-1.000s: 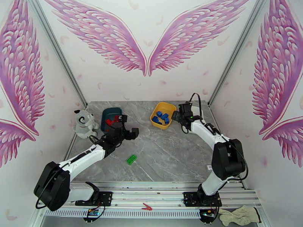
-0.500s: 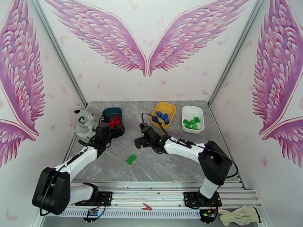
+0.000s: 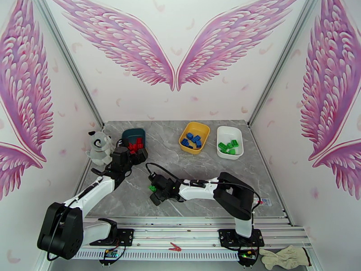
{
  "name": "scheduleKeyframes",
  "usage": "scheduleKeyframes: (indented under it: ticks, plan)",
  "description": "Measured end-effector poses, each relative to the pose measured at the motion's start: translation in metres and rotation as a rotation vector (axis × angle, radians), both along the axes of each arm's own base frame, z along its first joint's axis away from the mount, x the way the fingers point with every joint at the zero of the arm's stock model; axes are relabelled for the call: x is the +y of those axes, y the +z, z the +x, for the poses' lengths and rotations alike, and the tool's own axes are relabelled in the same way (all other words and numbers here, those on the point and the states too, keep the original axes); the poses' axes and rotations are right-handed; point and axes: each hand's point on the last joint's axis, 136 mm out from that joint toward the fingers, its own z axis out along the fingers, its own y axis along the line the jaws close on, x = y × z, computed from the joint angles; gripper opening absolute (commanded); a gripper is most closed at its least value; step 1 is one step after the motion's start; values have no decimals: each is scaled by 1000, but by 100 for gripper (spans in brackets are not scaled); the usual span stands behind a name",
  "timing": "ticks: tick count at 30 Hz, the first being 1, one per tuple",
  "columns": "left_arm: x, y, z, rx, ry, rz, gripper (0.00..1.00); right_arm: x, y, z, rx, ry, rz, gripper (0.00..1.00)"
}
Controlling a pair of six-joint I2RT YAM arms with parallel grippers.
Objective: Sort the legos into containers by color
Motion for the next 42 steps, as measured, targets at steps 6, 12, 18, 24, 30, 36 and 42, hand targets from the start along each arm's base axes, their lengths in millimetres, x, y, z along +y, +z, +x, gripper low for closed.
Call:
scheduleKeyframes:
  ticks: [6,12,18,24,30,36,42]
  plan:
    - [0,1,0,-2,1,-1,99,5,0,7,-19,-12,-5,99]
    - [1,1,0,-3,3,-2,99,9,1,11,-23,-21,-7,91]
    - [1,2,1,-7,4,-6,99,10,1,15,-38,-40,-14,74]
    - [-1,4,1,-14,-1,-15,99,7,1,17,-45,-62,-21,45]
    - [-2,4,1,-13,-7,-22,99,3,2,19,-60,-75,-30,27]
    - [-6,4,2,-12,-20,-37,99,-15,3,18,-62,-102,-42,20]
    - [-22,-14,4,26,-72,-53,99,-63,15,42,-39,-246,25,19]
